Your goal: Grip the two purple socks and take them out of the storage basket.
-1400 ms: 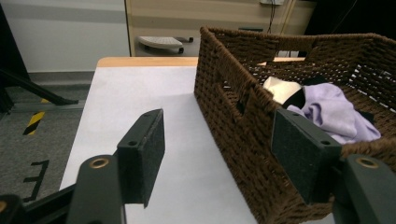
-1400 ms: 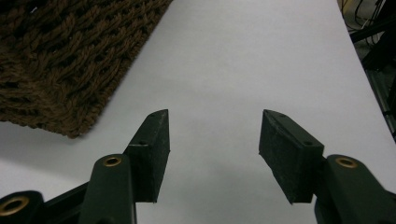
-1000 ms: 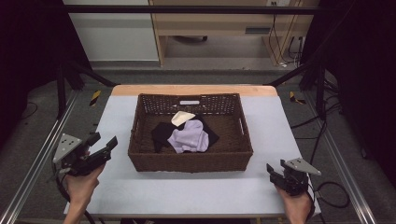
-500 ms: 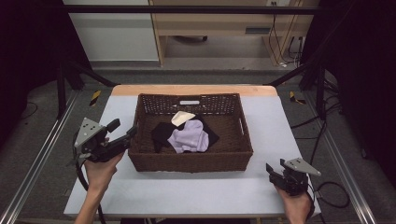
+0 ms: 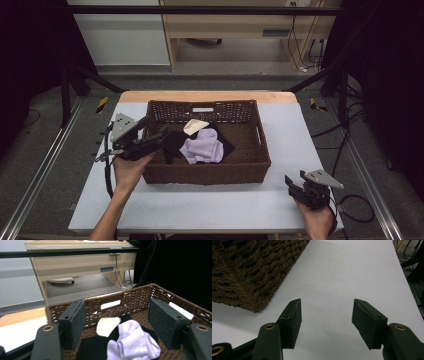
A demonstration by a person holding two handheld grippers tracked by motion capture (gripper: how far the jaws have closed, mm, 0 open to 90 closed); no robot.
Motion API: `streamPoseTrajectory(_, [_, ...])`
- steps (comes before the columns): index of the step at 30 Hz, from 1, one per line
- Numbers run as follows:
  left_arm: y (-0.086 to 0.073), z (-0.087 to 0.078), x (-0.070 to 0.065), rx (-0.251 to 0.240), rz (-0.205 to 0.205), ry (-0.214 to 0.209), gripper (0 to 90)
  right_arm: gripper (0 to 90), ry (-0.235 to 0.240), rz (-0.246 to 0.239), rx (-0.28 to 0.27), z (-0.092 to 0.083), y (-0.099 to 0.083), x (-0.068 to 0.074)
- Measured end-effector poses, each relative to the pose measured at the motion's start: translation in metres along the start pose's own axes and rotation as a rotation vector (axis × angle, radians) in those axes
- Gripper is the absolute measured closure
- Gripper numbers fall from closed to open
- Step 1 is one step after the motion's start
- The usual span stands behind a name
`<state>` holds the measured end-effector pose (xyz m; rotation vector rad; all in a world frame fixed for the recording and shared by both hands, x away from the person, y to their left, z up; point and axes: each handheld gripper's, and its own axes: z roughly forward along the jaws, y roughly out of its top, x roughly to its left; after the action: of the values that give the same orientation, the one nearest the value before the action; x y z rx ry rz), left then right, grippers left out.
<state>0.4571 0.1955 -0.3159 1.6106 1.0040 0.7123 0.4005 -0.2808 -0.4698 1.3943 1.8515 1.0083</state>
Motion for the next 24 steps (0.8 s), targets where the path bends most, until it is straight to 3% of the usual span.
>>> streamPoseTrajectory(12, [0.01,0.05,-0.016,0.039,0.028,-0.018,32.0,41.8,0.008,-0.007,0.009,0.002,0.0,-0.001])
streamPoseTrajectory(17, [0.006,0.071,-0.02,0.07,0.058,0.005,35.9,43.2,0.005,-0.007,0.006,0.002,0.001,0.001])
streamPoseTrajectory(24, [-0.004,0.098,-0.02,0.131,0.058,0.003,41.3,44.2,0.011,-0.016,0.013,0.005,0.002,0.001])
